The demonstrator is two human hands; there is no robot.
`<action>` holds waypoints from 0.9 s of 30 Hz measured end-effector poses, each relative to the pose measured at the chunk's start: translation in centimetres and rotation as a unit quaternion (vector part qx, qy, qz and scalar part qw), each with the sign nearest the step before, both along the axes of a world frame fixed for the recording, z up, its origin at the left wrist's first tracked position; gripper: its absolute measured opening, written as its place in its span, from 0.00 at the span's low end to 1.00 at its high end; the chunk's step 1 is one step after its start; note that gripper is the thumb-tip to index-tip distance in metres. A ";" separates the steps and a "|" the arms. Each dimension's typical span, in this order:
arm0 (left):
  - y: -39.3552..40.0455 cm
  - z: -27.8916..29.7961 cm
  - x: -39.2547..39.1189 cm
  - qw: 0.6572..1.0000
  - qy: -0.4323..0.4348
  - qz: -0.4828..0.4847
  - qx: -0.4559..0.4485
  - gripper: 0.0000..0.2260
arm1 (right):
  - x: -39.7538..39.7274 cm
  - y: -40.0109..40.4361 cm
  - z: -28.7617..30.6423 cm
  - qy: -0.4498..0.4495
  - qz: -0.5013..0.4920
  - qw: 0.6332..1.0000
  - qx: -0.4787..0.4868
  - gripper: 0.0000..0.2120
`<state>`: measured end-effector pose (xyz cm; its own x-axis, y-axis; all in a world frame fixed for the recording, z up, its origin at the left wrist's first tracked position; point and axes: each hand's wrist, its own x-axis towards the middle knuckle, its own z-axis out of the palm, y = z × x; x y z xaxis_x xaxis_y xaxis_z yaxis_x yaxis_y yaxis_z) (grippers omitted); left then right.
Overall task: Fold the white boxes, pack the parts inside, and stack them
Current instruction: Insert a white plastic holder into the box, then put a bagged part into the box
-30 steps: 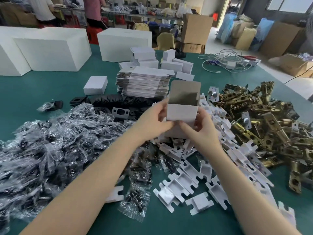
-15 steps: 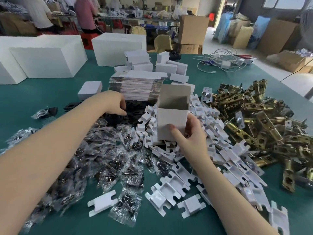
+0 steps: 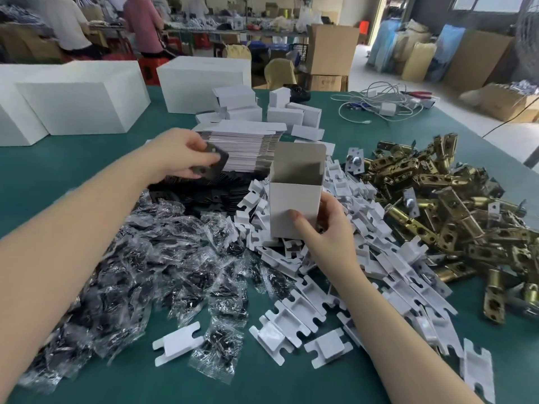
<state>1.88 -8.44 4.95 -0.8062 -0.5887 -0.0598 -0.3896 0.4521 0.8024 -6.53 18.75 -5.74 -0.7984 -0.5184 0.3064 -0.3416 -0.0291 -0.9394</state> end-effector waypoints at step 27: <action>8.2 1.7 1.0 0.903 0.356 -0.077 0.230 0.13 | -0.2 0.2 -0.1 -0.016 -0.003 1.000 0.001 0.18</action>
<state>2.85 -0.25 6.61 -0.8073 -0.5107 0.2959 0.3374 0.0120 0.9413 -6.75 18.92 -5.88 -0.8105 -0.5148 0.2793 -0.3110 -0.0258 -0.9500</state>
